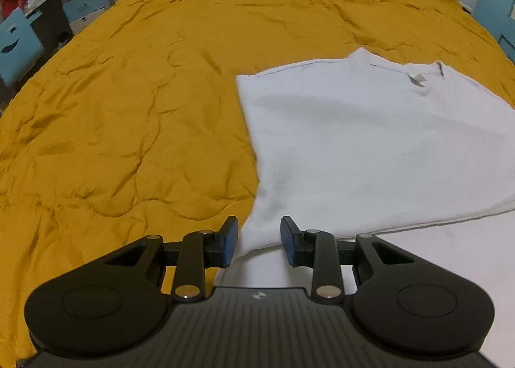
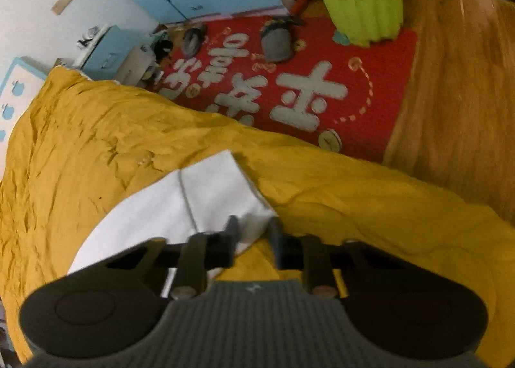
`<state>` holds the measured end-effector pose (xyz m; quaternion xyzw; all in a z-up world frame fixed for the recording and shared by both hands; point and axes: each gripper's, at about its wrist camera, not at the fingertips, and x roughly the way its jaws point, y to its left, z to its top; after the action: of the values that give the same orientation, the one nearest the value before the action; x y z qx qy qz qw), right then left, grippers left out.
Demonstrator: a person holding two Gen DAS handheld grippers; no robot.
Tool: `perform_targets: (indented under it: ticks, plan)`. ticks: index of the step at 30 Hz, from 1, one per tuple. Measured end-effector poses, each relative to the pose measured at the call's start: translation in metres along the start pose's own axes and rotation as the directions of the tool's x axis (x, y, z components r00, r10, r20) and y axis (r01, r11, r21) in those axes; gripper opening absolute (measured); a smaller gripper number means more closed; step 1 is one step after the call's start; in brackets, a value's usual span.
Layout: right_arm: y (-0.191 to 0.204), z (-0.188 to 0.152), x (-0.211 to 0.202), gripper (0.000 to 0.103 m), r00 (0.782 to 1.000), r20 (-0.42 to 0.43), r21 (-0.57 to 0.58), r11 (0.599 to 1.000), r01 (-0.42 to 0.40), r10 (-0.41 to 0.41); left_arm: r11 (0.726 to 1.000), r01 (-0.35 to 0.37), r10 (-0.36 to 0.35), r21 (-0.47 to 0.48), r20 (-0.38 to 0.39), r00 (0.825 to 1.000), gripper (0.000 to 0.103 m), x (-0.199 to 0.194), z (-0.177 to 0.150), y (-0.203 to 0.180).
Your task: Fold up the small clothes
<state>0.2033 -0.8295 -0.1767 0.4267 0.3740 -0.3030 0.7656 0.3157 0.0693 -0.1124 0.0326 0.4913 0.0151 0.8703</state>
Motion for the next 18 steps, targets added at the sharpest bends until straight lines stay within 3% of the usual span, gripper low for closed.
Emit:
perform_targets:
  ticks: [1, 7, 13, 18]
  plan:
    - [0.008, 0.000, -0.003, 0.000, 1.000, 0.010, -0.034, 0.999, 0.017, -0.016, 1.000, 0.004, -0.004, 0.006, 0.005, 1.000, 0.037, -0.001, 0.000, -0.001]
    - [0.070, -0.010, -0.046, 0.000, 0.994, 0.107, -0.249, 0.966, 0.065, -0.040, 0.999, 0.034, -0.033, -0.006, 0.035, 0.999, 0.037, -0.012, -0.001, 0.007]
    - [0.163, -0.041, -0.111, 0.000, 0.985, 0.153, -0.435, 0.900, -0.009, 0.084, 0.997, 0.070, -0.071, 0.017, 0.064, 0.995, 0.037, -0.031, -0.003, 0.019]
    - [0.261, -0.092, -0.171, 0.000, 0.961, 0.139, -0.574, 0.810, -0.119, 0.239, 0.992, 0.127, -0.126, -0.002, 0.106, 0.986, 0.037, -0.050, -0.002, 0.033]
